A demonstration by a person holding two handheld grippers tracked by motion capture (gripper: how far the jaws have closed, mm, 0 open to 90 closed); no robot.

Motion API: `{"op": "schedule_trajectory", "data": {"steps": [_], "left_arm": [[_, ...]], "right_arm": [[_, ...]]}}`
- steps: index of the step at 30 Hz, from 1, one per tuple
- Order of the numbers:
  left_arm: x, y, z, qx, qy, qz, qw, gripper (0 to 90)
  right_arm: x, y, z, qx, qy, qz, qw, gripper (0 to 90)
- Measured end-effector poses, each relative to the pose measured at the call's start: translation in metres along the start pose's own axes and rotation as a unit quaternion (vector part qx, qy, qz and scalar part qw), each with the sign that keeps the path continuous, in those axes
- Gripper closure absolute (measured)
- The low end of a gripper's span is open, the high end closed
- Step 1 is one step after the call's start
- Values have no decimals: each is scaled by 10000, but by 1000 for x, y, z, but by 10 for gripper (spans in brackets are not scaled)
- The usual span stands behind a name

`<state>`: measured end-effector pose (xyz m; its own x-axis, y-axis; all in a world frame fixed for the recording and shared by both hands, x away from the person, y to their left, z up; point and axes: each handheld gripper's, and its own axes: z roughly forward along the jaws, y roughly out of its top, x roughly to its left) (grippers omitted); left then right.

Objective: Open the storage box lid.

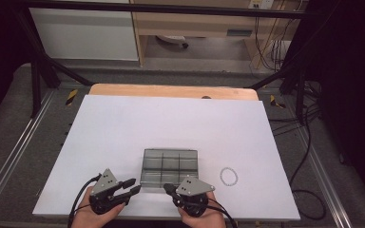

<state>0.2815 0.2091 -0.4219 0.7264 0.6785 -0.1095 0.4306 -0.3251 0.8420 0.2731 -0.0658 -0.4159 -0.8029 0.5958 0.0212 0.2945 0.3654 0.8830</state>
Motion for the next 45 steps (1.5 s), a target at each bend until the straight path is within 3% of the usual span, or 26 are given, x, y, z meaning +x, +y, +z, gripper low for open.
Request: {"op": "schedule_trajectory", "data": {"steps": [11,21,31,45], "left_arm": [[10,-2,0,192,-84,-6,9998,893],[15,-5,11,466,-153,66,9988,898],[16,-4,16,455,-216,96,9987,898],[17,-4,17,440,-228,119,9987,899]], "right_arm": [[2,-7,6,148,173,11,9997,900],[-3,-14,8,332,196,62,9992,900],[-8,-18,10,462,143,84,9988,900],[-19,-28,18,734,-10,294,9969,900]]}}
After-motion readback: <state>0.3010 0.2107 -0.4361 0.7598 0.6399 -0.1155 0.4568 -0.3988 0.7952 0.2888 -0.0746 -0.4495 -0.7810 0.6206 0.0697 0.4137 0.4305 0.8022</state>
